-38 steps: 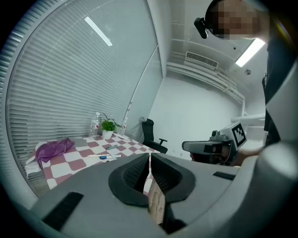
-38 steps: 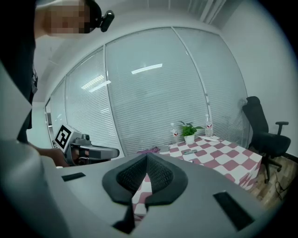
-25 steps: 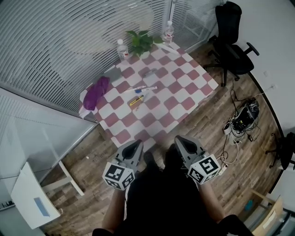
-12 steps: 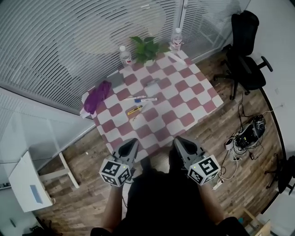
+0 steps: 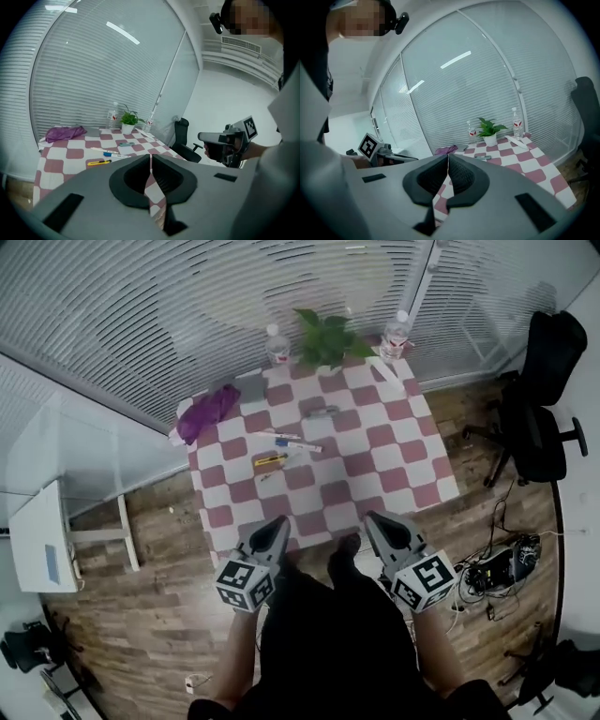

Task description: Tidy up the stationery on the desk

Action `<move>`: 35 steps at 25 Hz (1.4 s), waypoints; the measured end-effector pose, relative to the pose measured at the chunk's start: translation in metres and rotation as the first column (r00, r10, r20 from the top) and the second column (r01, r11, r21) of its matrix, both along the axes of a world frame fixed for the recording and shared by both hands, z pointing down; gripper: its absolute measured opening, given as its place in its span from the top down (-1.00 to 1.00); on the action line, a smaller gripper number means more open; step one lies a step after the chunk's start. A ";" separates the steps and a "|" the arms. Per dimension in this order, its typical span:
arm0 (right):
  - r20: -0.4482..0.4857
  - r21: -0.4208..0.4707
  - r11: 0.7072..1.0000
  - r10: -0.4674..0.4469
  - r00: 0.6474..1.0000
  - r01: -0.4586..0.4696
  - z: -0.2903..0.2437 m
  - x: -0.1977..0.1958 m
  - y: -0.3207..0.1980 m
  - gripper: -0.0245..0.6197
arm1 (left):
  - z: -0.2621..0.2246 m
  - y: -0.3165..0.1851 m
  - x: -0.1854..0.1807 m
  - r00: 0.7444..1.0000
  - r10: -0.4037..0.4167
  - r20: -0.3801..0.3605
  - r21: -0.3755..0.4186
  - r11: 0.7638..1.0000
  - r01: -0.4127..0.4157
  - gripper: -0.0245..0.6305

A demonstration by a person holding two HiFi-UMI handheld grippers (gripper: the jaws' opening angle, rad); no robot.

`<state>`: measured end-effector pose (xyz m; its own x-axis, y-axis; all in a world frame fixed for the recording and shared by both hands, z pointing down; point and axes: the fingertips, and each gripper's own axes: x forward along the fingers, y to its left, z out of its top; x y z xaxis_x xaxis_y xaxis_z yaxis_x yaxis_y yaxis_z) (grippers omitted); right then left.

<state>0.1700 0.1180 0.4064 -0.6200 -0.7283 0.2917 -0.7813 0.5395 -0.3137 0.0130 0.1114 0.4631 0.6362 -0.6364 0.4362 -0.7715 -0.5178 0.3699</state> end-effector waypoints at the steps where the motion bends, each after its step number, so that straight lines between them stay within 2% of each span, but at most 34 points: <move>1: -0.003 -0.006 1.000 -0.019 1.000 0.019 0.001 0.003 -0.002 0.85 | 0.005 0.003 0.002 1.000 -0.020 0.007 -0.012 1.000 0.020 0.81; 5: -0.009 -0.045 0.996 -0.074 0.997 0.074 0.015 0.006 -0.008 0.85 | 0.025 0.012 0.009 0.997 -0.049 0.057 -0.062 0.997 0.052 0.81; 10: 0.007 -0.086 0.988 -0.126 0.992 0.126 0.026 -0.016 -0.016 0.85 | 0.043 0.003 -0.003 0.994 -0.078 0.078 -0.092 0.992 0.085 0.81; 15: 0.008 -0.072 0.988 -0.136 0.991 0.136 0.014 -0.027 -0.026 0.85 | 0.075 -0.030 -0.017 0.988 -0.038 0.151 -0.106 0.993 0.054 0.81; 21: -0.033 -0.063 0.995 -0.077 0.996 0.075 0.003 -0.026 -0.045 0.85 | 0.108 -0.070 -0.030 0.975 0.022 0.223 -0.121 0.993 0.005 0.80; 27: -0.038 -0.103 0.995 0.014 0.999 -0.018 0.016 -0.038 -0.058 0.85 | 0.136 -0.104 -0.038 0.975 0.087 0.205 -0.129 0.990 -0.061 0.79; 29: -0.033 -0.122 0.991 0.047 0.998 -0.051 0.022 -0.041 -0.059 0.85 | 0.147 -0.113 -0.038 0.974 0.107 0.199 -0.138 0.987 -0.081 0.63; 31: -0.025 -0.140 0.987 0.072 0.997 -0.075 0.026 -0.045 -0.059 0.85 | 0.158 -0.119 -0.037 0.974 0.129 0.188 -0.164 0.982 -0.099 0.59; 33: -0.024 -0.151 0.986 0.073 0.997 -0.075 0.028 -0.050 -0.057 0.85 | 0.169 -0.122 -0.035 0.962 0.165 0.217 -0.184 0.975 -0.125 0.59; 35: -0.027 -0.158 0.984 0.075 0.997 -0.078 0.029 -0.050 -0.057 0.85 | 0.180 -0.124 -0.037 0.927 0.214 0.308 -0.191 0.968 -0.160 0.59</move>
